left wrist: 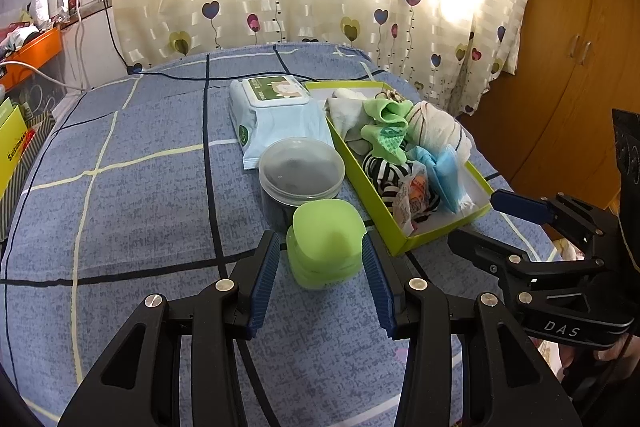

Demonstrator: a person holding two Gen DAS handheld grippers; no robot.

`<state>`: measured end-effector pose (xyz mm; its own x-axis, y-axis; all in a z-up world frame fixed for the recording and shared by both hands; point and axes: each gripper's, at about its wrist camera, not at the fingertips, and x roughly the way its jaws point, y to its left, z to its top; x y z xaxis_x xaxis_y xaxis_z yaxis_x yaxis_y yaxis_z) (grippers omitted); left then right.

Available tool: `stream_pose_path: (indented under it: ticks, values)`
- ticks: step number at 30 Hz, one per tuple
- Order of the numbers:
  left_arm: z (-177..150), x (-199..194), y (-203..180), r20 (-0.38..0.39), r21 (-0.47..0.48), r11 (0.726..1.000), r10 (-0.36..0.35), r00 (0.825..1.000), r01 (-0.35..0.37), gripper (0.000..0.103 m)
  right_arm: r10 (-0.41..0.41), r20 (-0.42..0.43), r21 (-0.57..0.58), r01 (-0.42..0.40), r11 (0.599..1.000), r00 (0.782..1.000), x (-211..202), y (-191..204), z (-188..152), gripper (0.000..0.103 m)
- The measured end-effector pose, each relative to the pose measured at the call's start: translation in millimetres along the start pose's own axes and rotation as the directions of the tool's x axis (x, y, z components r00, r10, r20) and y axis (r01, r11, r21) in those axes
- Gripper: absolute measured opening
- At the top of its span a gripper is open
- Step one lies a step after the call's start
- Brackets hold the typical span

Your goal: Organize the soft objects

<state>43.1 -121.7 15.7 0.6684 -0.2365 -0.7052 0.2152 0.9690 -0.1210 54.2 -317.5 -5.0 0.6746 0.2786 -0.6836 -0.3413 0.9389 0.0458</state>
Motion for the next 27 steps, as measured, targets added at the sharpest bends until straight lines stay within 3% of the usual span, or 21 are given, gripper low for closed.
stream_pose_path:
  ticks: [27]
  values:
    - [-0.1,5.7,-4.4,-0.018,0.017,1.0,-0.006,1.0,0.007,0.044,-0.002,-0.004,0.001,0.002,1.0,1.0,0.2,-2.8,-1.4,0.07]
